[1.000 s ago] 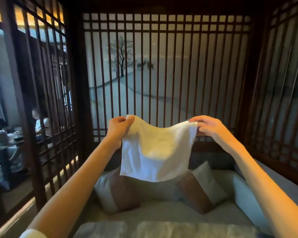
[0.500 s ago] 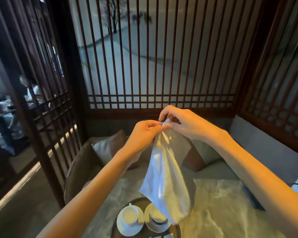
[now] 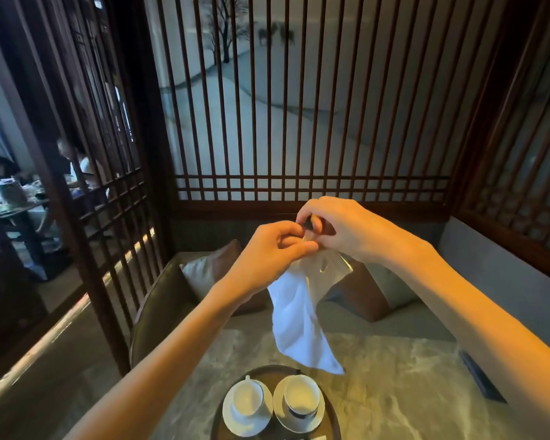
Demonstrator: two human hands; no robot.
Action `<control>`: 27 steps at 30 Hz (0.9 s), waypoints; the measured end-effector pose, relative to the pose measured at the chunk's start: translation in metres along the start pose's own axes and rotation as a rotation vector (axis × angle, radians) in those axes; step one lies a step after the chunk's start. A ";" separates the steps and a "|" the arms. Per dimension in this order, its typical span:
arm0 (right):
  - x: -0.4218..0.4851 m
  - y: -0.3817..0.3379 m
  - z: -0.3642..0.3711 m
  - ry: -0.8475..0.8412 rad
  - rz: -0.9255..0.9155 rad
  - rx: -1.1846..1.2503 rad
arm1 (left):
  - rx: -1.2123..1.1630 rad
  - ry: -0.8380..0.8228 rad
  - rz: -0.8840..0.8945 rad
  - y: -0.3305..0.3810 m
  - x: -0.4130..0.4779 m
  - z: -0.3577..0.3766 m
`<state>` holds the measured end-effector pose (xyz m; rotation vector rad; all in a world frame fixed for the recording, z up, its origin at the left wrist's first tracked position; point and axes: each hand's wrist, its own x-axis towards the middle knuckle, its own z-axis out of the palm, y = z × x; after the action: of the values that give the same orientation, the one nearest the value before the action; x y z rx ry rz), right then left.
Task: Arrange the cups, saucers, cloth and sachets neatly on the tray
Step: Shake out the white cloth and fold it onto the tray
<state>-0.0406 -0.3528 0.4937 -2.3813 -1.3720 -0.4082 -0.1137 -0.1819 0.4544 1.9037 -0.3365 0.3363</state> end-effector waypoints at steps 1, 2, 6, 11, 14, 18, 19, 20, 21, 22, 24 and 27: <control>0.000 0.000 -0.002 -0.014 -0.003 -0.001 | 0.026 -0.007 0.009 0.002 0.001 -0.001; 0.000 0.000 -0.004 -0.028 0.001 0.001 | 0.047 -0.029 0.011 0.003 0.001 -0.003; -0.002 -0.002 -0.005 -0.082 0.029 -0.025 | 0.171 -0.134 0.002 0.006 0.002 -0.005; -0.003 -0.002 -0.006 -0.124 0.021 -0.064 | 0.293 -0.167 0.006 0.004 0.002 -0.001; 0.000 -0.001 -0.008 -0.124 -0.001 -0.098 | 0.194 -0.133 -0.019 0.003 0.003 -0.001; -0.006 0.004 -0.008 -0.063 0.047 0.219 | -0.069 -0.131 -0.095 0.002 0.004 -0.006; -0.011 0.005 -0.006 -0.052 0.071 0.335 | -0.119 -0.132 -0.112 0.000 0.004 -0.006; -0.016 0.006 -0.002 -0.039 0.089 0.423 | -0.147 -0.123 -0.127 -0.001 0.004 -0.006; -0.020 0.009 0.003 -0.021 0.100 0.482 | -0.160 -0.104 -0.136 -0.003 0.004 -0.006; -0.025 0.012 0.009 -0.003 0.111 0.513 | -0.172 -0.079 -0.144 -0.004 0.005 -0.008; -0.033 0.021 0.021 0.016 0.146 0.533 | -0.226 -0.038 -0.158 -0.006 0.008 -0.015; -0.041 0.028 0.040 -0.028 0.200 0.569 | -0.229 -0.005 -0.179 -0.007 0.013 -0.029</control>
<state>-0.0336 -0.3790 0.4359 -2.0193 -1.0638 0.0690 -0.1008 -0.1537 0.4633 1.6952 -0.1965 0.1661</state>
